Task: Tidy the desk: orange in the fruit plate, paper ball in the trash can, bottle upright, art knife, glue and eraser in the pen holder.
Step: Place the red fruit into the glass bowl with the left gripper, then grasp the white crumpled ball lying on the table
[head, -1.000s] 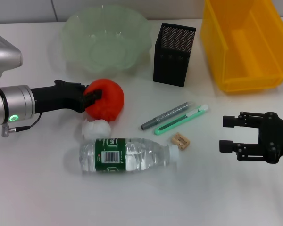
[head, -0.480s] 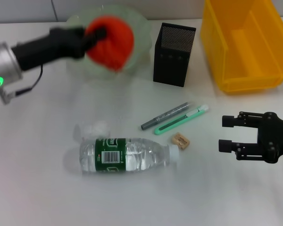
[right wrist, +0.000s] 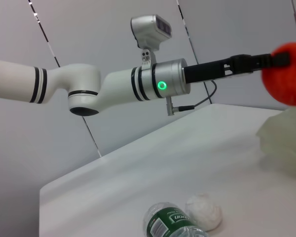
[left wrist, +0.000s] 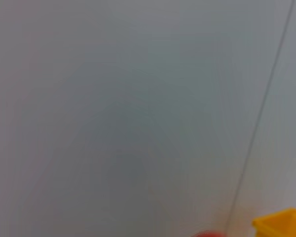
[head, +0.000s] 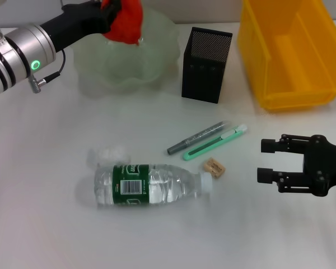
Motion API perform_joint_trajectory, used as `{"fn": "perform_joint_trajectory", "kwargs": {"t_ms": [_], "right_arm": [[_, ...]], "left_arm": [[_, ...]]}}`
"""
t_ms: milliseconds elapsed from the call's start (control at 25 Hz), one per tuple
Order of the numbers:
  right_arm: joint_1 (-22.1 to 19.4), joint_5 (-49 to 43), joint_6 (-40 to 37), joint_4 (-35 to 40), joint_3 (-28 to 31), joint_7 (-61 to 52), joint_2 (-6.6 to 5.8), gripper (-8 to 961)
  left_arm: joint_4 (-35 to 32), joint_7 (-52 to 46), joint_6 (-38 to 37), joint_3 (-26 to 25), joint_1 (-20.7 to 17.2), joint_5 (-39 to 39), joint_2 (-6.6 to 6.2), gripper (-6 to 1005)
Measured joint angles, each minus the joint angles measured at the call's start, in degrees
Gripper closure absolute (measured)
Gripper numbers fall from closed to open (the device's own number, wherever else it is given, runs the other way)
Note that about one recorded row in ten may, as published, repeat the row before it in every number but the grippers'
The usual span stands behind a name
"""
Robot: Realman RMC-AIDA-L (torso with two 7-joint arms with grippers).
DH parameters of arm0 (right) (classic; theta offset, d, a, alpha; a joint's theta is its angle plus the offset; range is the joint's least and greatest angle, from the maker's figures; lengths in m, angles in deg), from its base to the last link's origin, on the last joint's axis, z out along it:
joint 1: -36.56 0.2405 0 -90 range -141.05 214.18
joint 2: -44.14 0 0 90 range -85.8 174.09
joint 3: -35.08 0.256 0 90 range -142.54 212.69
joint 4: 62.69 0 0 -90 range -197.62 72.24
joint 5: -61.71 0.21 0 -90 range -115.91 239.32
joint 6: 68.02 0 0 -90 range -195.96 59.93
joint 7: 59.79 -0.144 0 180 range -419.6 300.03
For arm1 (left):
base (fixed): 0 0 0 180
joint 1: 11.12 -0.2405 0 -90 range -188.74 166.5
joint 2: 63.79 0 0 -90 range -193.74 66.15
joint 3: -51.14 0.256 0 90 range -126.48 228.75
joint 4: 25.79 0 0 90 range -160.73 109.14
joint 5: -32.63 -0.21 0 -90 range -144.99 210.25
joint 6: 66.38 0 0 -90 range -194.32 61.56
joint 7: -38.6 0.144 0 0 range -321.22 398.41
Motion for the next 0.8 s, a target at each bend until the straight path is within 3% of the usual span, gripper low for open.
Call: {"fn": "perform_joint_trajectory", "kwargs": {"t_ms": [80,480,520,560,800], "right_arm": [[-0.11,0.02,-0.04,-0.06,0.02,0.02,0.00,210],[-0.27,0.03,-0.17,-0.01,0.03,0.05,0.00,210],[-0.27,0.04,-0.19,0.04,0.03,0.06,0.00,210],[-0.27,0.04,-0.18,0.07,0.02,0.06,0.00,210],[-0.18,0.04,0.05,0.11,-0.03,0.06,0.00,210]], "left_arm": [[0.95,0.25,3.10,0.00,0.86,0.12,0.07,893],[1.61,-0.29,3.87,-0.03,1.23,0.17,0.05,661],[1.11,-2.43,2.64,-0.04,0.93,0.14,-0.09,637],[-3.34,-11.36,-7.66,2.00,-1.76,-2.06,-1.32,596],[-17.29,-28.74,-21.06,7.97,-8.57,-12.20,-3.91,352]]}}
